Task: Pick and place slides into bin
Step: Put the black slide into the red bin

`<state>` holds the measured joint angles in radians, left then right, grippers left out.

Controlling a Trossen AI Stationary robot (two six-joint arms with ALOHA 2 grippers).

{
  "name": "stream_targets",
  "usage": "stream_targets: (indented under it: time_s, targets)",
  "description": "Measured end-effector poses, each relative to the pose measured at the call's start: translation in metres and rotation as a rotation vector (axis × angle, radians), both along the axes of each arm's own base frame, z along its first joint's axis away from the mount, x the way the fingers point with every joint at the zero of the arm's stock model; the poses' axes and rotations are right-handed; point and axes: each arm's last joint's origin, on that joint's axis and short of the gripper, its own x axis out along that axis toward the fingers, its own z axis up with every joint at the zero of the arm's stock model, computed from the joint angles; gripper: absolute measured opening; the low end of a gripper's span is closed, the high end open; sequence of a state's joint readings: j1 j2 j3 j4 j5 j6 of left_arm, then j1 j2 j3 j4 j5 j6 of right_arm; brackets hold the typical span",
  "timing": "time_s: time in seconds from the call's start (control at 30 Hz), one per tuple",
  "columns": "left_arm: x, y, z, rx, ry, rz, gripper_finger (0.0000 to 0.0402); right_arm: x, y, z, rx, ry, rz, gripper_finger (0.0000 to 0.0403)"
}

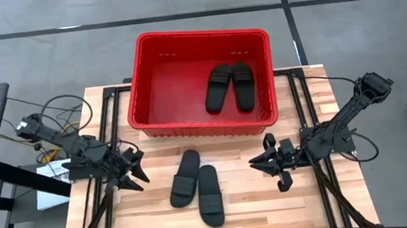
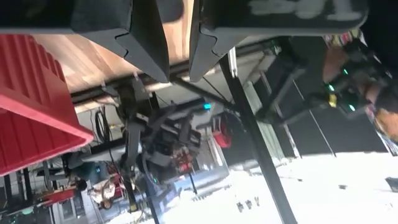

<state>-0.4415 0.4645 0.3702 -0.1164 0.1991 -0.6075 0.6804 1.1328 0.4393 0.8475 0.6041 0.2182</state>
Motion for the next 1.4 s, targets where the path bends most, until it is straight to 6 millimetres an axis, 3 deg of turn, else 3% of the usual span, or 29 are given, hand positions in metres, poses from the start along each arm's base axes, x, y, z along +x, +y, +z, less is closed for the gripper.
stream_targets:
  time_s: [0.23, 0.57, 0.93, 1.1, 1.27, 1.4]
  targets:
    - [0.002, -0.011, 0.003, 0.02, -0.052, 0.035, 0.0183, 0.001, 0.0, -0.015, 0.051, 0.139, 0.001, 0.0056]
    - [0.003, -0.012, 0.016, -0.03, -0.185, 0.121, 0.0183, -0.007, 0.01, -0.014, 0.116, 0.141, 0.045, 0.0056]
    - [0.001, -0.012, 0.035, -0.19, -0.316, 0.117, 0.0183, -0.011, 0.015, -0.018, -0.01, 0.159, 0.066, 0.0056]
    - [-0.005, -0.017, 0.05, -0.258, -0.465, 0.061, 0.0183, -0.011, 0.015, -0.016, -0.05, 0.139, 0.064, 0.0056]
    - [-0.008, -0.021, 0.058, -0.231, -0.578, 0.173, 0.0183, -0.012, 0.017, -0.016, -0.053, 0.139, 0.074, 0.0056]
    - [-0.004, -0.028, 0.057, -0.105, -0.505, 0.246, 0.0183, -0.012, 0.016, -0.018, -0.066, 0.153, 0.075, 0.0056]
